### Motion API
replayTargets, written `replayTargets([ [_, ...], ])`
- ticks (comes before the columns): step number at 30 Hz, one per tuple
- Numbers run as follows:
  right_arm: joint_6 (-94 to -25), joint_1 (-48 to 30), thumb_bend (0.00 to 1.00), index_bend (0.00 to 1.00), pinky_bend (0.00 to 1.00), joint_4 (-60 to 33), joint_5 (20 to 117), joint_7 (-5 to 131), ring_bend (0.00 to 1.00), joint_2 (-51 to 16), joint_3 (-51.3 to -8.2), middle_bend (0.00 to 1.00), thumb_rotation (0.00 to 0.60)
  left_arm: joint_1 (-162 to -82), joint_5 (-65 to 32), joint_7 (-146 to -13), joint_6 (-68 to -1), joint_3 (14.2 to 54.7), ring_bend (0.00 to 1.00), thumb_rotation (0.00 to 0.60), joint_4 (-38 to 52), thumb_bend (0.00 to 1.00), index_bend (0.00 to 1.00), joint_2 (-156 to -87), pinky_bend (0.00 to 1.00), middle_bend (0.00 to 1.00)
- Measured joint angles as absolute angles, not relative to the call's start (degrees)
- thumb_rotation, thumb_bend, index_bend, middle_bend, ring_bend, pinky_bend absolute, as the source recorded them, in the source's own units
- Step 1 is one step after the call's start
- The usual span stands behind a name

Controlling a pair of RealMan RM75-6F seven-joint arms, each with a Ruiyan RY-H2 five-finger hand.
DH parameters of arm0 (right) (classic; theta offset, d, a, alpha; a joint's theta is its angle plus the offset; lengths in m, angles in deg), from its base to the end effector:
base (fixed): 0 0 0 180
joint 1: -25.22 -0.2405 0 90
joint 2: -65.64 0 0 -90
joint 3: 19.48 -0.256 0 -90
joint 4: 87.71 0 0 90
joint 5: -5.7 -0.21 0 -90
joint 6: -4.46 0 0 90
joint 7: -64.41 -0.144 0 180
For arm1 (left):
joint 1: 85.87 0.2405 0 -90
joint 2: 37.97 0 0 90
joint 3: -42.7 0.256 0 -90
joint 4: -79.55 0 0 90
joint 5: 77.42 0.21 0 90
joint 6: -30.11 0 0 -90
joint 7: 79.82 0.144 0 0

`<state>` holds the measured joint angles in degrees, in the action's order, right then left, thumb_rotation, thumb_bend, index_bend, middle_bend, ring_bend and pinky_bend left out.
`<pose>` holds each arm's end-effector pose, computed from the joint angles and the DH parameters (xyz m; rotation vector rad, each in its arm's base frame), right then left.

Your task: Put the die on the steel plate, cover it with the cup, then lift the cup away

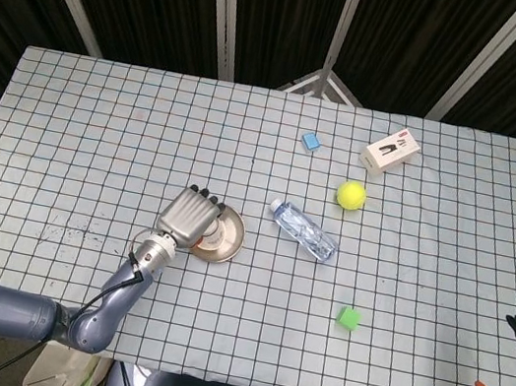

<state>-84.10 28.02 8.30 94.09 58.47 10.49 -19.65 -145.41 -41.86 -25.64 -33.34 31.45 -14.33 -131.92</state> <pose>-0.3231 -0.1289 0.2020 1.3290 -0.9642 0.8444 -0.0533 0.3436 -0.0433 -1.9657 -0.7005 -0.6858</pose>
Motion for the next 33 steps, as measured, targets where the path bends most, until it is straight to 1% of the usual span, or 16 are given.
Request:
replayTargets([
  [10,-84.04,28.02,0.13,0.12,0.03,8.19,94.07,58.63,0.10,10.35,-19.67,0.14,0.600,-144.99,-34.59,-31.51,-32.92,32.23,0.29,0.600,-7.72,0.50,0.47,-135.34,0.30,0.41],
  [16,-83.83,27.96,0.13,0.12,0.03,8.27,94.03,58.57,0.10,10.39,-19.66,0.14,0.600,-144.58,-33.64,-32.47,-32.02,33.04,0.29,0.600,-5.57,0.50,0.47,-136.47,0.30,0.41],
  [21,-83.74,27.92,0.13,0.12,0.03,8.25,94.05,58.67,0.10,10.36,-19.64,0.14,0.600,-144.46,-32.59,-32.91,-31.42,33.52,0.29,0.600,-5.28,0.50,0.47,-136.81,0.29,0.42],
  [25,-83.83,27.95,0.13,0.12,0.03,8.26,94.17,58.71,0.10,10.36,-19.63,0.14,0.600,-144.39,-33.75,-33.11,-30.33,33.47,0.29,0.600,-6.09,0.50,0.48,-136.80,0.29,0.42],
  [33,-83.91,27.98,0.13,0.12,0.03,8.33,94.43,58.75,0.10,10.42,-19.54,0.14,0.600,-144.84,-36.88,-34.29,-28.73,31.08,0.29,0.600,-11.24,0.50,0.48,-135.18,0.29,0.42],
])
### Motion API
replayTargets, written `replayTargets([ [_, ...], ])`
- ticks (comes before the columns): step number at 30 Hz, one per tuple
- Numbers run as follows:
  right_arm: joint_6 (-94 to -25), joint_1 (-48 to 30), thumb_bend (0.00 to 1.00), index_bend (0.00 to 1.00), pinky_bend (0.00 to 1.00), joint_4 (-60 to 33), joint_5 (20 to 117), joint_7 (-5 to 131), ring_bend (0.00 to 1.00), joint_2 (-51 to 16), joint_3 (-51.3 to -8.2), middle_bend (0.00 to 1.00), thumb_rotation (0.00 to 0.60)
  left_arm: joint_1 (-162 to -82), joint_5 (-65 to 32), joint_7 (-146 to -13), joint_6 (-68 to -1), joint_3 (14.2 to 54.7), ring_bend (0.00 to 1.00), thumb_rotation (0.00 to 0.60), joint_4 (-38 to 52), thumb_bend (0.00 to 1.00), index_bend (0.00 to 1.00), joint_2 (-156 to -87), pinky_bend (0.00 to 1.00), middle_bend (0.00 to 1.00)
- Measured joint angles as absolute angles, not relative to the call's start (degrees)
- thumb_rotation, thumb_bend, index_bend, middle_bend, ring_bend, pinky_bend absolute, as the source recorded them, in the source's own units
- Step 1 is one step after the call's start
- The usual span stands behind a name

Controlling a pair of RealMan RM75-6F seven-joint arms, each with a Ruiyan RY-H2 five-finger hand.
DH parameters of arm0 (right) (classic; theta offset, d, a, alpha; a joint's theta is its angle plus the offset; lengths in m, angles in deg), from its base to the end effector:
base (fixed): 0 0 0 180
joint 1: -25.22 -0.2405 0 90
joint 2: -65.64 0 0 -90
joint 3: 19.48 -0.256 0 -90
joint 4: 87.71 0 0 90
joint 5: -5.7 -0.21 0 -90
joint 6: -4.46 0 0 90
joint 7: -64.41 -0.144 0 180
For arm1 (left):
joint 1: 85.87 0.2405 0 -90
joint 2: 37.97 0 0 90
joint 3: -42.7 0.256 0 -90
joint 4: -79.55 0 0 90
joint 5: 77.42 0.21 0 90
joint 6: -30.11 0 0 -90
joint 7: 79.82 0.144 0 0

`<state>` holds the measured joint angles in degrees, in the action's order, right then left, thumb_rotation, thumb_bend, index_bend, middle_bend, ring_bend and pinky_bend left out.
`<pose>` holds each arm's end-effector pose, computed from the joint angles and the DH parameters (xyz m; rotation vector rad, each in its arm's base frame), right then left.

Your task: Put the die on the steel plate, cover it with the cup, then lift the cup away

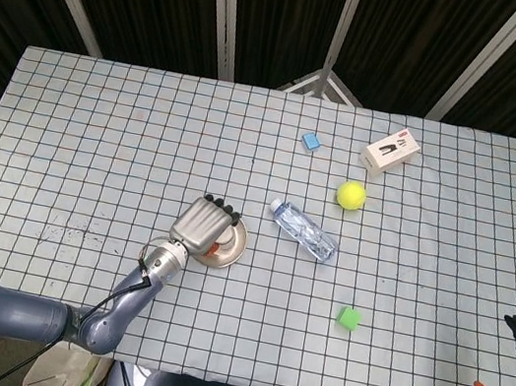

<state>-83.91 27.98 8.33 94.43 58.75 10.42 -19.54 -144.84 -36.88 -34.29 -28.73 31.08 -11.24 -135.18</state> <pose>-0.3225 -0.1288 0.2005 1.3383 -0.9643 0.8419 -0.0432 0.3356 -0.0646 -2.0236 -0.8094 -0.8067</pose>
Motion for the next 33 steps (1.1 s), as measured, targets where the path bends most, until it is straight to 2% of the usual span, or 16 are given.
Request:
replayTargets([
  [13,-84.14,28.11,0.13,0.12,0.03,8.41,94.44,58.47,0.10,10.55,-19.56,0.14,0.600,-146.30,-43.11,-34.24,-27.27,30.31,0.29,0.600,-13.76,0.50,0.48,-134.61,0.29,0.42],
  [33,-83.64,27.92,0.13,0.12,0.03,8.42,94.41,58.44,0.10,10.51,-19.47,0.14,0.600,-147.00,-37.78,-30.44,-32.36,33.38,0.29,0.600,-8.30,0.51,0.48,-135.95,0.29,0.42],
])
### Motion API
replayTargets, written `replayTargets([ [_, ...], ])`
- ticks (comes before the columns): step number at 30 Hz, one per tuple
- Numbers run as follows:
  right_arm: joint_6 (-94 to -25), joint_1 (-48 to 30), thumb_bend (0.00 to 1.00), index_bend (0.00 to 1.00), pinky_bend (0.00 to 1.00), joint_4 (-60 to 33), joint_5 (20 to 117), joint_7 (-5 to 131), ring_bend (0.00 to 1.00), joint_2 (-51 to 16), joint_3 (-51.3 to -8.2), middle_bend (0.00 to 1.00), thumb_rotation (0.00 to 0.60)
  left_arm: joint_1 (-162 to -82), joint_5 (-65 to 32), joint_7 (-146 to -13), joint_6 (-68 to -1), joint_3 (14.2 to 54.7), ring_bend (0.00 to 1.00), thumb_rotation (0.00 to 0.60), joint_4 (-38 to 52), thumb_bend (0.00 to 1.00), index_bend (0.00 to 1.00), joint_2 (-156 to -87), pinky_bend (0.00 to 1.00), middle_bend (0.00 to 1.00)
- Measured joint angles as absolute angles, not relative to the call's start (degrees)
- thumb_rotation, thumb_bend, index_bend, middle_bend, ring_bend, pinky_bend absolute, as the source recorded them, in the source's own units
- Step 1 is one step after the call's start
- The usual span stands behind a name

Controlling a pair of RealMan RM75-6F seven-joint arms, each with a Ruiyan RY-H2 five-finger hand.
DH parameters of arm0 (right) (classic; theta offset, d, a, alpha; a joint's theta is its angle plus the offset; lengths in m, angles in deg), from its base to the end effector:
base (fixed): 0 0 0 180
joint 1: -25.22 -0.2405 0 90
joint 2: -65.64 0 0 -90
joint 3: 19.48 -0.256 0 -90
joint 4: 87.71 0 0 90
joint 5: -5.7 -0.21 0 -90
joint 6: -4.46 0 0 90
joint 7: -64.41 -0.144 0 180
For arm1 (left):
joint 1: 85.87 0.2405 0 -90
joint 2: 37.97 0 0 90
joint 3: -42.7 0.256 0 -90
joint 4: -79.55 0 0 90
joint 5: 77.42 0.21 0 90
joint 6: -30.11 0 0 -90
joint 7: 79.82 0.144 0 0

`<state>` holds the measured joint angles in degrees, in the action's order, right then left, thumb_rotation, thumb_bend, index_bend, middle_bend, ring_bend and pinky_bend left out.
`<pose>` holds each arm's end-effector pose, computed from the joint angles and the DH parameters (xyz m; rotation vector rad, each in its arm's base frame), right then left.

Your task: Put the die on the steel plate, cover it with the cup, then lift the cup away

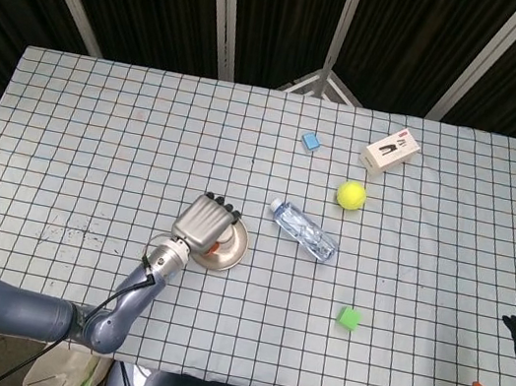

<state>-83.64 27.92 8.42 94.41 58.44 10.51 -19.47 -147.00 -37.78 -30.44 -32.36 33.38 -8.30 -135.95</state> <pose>-0.3226 -0.1288 0.2001 1.3390 -0.9725 0.8427 -0.0481 0.3453 -0.0635 -1.9904 -0.6724 -0.7398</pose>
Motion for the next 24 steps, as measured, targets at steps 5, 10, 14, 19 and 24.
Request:
replayTargets([
  [5,-83.62,27.90,0.13,0.12,0.03,8.32,94.43,58.40,0.10,10.41,-19.49,0.14,0.600,-146.88,-35.19,-29.45,-33.90,34.27,0.29,0.600,-6.65,0.51,0.48,-136.19,0.29,0.42],
  [10,-83.52,27.84,0.13,0.12,0.03,8.35,94.48,58.57,0.10,10.31,-19.46,0.14,0.600,-146.54,-31.86,-28.75,-35.11,35.43,0.29,0.600,-4.46,0.51,0.48,-136.87,0.29,0.42],
  [14,-83.35,27.80,0.13,0.12,0.03,8.30,94.32,58.66,0.10,10.27,-19.46,0.14,0.600,-146.08,-31.38,-29.15,-34.69,35.81,0.29,0.600,-3.70,0.51,0.48,-137.31,0.29,0.42],
  [19,-83.29,27.77,0.13,0.12,0.03,8.26,94.31,58.75,0.10,10.20,-19.47,0.14,0.600,-145.71,-30.27,-31.25,-33.69,35.65,0.29,0.600,-3.54,0.51,0.49,-137.47,0.29,0.42],
  [24,-83.26,27.70,0.13,0.12,0.03,8.27,94.46,58.87,0.10,10.14,-19.45,0.14,0.600,-145.19,-28.81,-34.80,-32.21,35.23,0.29,0.600,-3.84,0.51,0.49,-137.39,0.29,0.43],
])
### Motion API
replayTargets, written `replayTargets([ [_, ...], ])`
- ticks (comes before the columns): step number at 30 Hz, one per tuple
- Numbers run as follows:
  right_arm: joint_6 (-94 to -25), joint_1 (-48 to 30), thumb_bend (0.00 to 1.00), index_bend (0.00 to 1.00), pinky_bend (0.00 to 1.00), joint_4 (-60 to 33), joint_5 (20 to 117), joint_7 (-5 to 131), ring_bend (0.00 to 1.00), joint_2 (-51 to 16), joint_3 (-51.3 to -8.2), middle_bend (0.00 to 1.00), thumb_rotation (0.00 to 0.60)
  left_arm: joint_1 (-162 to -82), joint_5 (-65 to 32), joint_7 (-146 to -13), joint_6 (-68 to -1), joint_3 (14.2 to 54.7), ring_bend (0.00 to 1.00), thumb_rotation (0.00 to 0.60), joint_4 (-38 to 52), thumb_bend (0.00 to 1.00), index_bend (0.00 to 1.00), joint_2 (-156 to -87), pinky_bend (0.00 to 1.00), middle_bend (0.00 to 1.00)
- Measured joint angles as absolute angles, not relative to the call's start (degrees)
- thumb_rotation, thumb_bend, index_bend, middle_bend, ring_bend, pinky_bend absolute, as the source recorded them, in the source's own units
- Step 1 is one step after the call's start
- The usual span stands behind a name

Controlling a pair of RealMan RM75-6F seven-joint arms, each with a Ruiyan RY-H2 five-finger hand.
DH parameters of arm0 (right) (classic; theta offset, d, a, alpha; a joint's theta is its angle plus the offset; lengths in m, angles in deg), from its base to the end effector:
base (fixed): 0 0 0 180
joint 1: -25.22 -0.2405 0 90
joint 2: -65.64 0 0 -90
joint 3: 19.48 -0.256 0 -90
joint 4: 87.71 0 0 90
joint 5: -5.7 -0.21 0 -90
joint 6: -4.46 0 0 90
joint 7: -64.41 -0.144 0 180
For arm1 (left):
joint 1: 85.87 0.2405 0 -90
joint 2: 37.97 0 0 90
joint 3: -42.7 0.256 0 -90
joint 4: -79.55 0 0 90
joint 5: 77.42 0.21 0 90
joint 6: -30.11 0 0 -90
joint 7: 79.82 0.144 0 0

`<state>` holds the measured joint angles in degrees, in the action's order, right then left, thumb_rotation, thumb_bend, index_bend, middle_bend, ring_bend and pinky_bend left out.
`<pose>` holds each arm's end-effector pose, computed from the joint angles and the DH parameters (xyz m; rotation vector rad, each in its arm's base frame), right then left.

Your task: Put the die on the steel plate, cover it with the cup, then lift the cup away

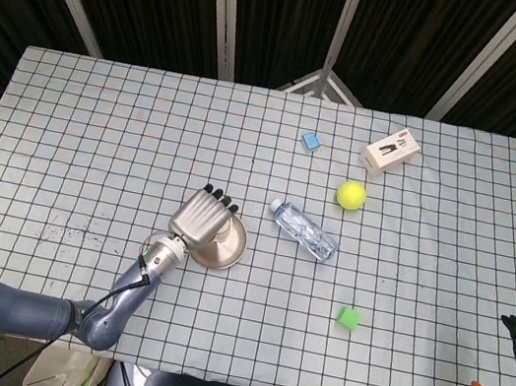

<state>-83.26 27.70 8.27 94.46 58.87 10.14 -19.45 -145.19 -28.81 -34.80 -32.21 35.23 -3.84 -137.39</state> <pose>-0.3227 -0.1299 0.1974 1.3468 -0.9730 0.8387 -0.0549 0.3460 -0.0676 -1.9992 -0.5814 -0.8057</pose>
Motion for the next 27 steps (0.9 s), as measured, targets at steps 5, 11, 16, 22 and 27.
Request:
replayTargets([
  [5,-83.42,27.74,0.13,0.12,0.03,8.34,94.62,58.90,0.10,10.15,-19.41,0.14,0.600,-144.60,-26.77,-39.20,-30.75,34.65,0.29,0.600,-4.42,0.51,0.49,-137.11,0.29,0.43],
  [11,-83.58,27.80,0.13,0.12,0.03,8.52,94.71,58.78,0.10,10.29,-19.41,0.14,0.600,-144.13,-25.70,-40.75,-29.55,34.15,0.29,0.600,-5.10,0.51,0.49,-136.59,0.29,0.43],
  [16,-83.80,27.90,0.13,0.12,0.03,8.52,94.72,59.02,0.10,10.38,-19.42,0.14,0.600,-143.77,-26.72,-40.89,-28.56,34.17,0.29,0.600,-5.63,0.51,0.49,-136.34,0.29,0.43],
  [22,-83.86,27.89,0.13,0.12,0.03,8.57,94.69,58.79,0.10,10.42,-19.49,0.14,0.600,-143.52,-28.90,-41.84,-26.97,33.70,0.29,0.600,-6.51,0.51,0.49,-135.99,0.29,0.43],
  [27,-83.97,27.95,0.13,0.12,0.03,8.54,94.68,59.00,0.10,10.38,-19.50,0.14,0.600,-143.26,-31.60,-46.16,-22.52,32.41,0.29,0.600,-8.53,0.51,0.49,-134.92,0.29,0.43],
])
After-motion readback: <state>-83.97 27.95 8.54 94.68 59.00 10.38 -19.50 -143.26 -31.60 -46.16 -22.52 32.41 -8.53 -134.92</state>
